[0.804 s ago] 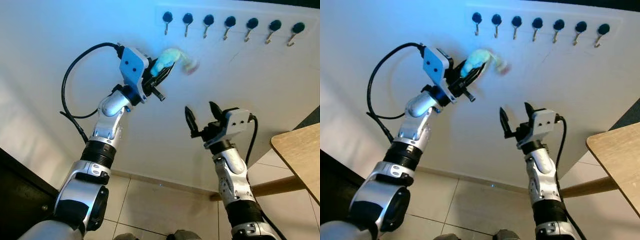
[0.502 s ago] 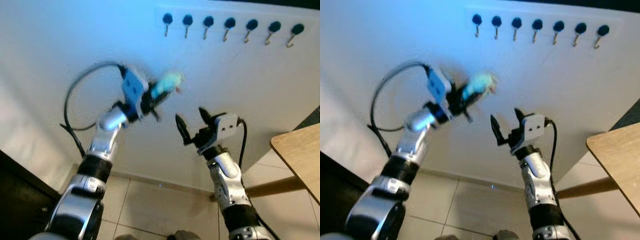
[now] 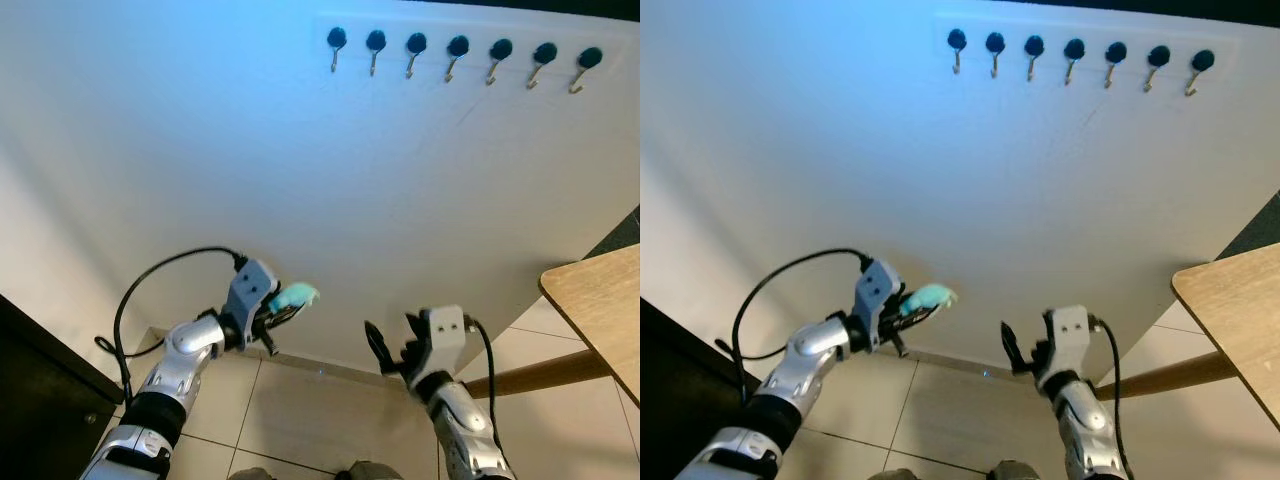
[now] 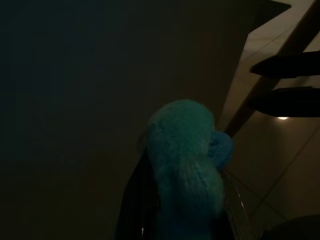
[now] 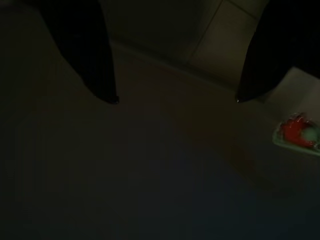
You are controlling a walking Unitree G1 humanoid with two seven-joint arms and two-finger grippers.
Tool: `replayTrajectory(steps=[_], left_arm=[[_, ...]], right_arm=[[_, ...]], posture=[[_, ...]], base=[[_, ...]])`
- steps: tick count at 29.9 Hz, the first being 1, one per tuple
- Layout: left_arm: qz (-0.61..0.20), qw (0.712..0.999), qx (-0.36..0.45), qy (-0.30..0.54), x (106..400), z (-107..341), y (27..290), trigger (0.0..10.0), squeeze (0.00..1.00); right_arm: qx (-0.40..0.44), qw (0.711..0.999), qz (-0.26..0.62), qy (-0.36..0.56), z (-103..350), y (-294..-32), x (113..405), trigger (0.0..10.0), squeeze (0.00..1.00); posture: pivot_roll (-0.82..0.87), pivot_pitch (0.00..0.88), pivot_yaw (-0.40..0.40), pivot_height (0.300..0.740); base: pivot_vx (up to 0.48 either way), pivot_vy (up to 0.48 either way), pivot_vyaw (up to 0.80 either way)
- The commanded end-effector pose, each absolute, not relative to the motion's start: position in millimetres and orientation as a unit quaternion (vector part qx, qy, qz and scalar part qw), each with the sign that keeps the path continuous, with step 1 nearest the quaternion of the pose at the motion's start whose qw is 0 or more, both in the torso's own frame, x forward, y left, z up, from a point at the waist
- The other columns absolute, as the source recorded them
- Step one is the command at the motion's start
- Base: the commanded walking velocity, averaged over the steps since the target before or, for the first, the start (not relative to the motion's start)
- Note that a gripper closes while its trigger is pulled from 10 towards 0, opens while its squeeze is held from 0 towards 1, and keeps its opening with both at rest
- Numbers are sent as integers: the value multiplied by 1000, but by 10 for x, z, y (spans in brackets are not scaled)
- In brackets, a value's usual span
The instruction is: Hang keys on a hook
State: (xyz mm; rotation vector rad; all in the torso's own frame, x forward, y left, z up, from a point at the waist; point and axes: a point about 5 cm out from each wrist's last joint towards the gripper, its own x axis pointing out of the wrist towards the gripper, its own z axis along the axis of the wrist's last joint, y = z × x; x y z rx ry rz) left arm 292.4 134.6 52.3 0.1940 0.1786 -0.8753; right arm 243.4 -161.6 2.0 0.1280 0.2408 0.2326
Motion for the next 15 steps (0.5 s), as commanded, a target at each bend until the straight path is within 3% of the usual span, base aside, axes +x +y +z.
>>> replayTrajectory(steps=[1, 2, 3, 4, 8, 9, 10, 11, 14, 15], left_arm=[[-415, 899, 100, 99, 2893, 468, 1407, 10000, 0], [-345, 919, 99, 164, 2829, 221, 1546, 10000, 0], [-345, 919, 99, 164, 2829, 221, 1546, 10000, 0], [-277, 926, 97, 236, 2708, -25, 1684, 10000, 0], [-277, 926, 97, 236, 2708, -25, 1684, 10000, 0], [-215, 924, 88, 304, 2548, -245, 1808, 10000, 0], [-215, 924, 88, 304, 2548, -245, 1808, 10000, 0], [-145, 914, 75, 372, 2339, -450, 1950, 10000, 0], [-145, 914, 75, 372, 2339, -450, 1950, 10000, 0], [-105, 904, 63, 410, 2192, -563, 2025, 10000, 0]], right_arm=[[71, 982, 105, 138, -43, -1647, 2389, 10000, 0], [79, 977, 66, 188, -235, -1742, 2252, 10000, 0], [79, 977, 66, 188, -235, -1742, 2252, 10000, 0], [84, 968, 24, 237, -416, -1837, 2098, 10000, 0], [84, 968, 24, 237, -416, -1837, 2098, 10000, 0], [89, 955, -24, 280, -564, -1930, 1943, 10000, 0], [89, 955, -24, 280, -564, -1930, 1943, 10000, 0], [103, 939, -70, 321, -690, -2001, 1789, 10000, 0], [103, 939, -70, 321, -690, -2001, 1789, 10000, 0], [111, 927, -95, 345, -756, -2032, 1695, 10000, 0]], posture=[[41, 62, 10, 740], [42, 56, 13, 740], [42, 56, 13, 740], [46, 52, 12, 740], [46, 52, 12, 740], [46, 52, 13, 740], [46, 52, 13, 740], [42, 48, 16, 740], [42, 48, 16, 740], [42, 47, 16, 740]], base=[[0, 0, 0], [0, 0, 0], [0, 0, 0], [0, 0, 0], [0, 0, 0], [0, 0, 0], [0, 0, 0], [0, 0, 0], [0, 0, 0], [0, 0, 0]])
